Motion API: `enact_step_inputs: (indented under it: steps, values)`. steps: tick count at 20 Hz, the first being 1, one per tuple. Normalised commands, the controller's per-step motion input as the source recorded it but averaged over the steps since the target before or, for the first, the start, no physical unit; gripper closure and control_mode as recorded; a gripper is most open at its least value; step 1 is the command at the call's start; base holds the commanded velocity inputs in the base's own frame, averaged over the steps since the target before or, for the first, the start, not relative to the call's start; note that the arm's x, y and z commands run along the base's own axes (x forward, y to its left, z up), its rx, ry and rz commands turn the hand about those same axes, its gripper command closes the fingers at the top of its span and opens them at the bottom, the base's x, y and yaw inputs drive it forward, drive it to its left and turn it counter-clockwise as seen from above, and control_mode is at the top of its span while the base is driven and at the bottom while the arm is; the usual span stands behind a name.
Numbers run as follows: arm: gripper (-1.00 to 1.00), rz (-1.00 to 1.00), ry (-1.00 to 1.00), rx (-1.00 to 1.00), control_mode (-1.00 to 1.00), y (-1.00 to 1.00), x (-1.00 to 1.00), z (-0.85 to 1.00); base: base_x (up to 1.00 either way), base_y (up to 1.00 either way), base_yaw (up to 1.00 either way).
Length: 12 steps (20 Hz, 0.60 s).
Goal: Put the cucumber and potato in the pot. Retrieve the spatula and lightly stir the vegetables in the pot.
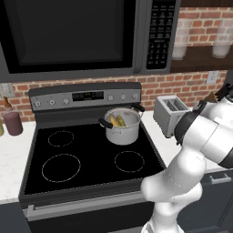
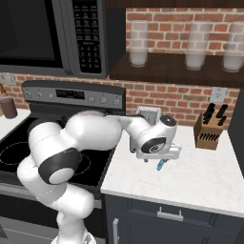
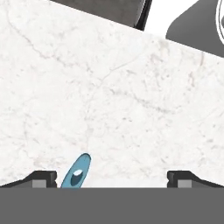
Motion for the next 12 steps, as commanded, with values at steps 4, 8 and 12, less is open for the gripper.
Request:
enact_step_inputs:
  steps: [4, 8, 12]
  values:
    - [-1.0, 0.0, 0.0, 0.0, -1.0, 0.0, 0.32, -0.38, 0.0, 0.0, 0.0]
    - [-1.0, 0.0, 0.01, 0.0, -1.0, 0.0, 0.31, -0.3, 0.0, 0.0, 0.0]
    - [-1.0, 0.0, 0.0, 0.0, -1.0, -0.13, 0.08, -0.22, 0.0, 0.0, 0.0]
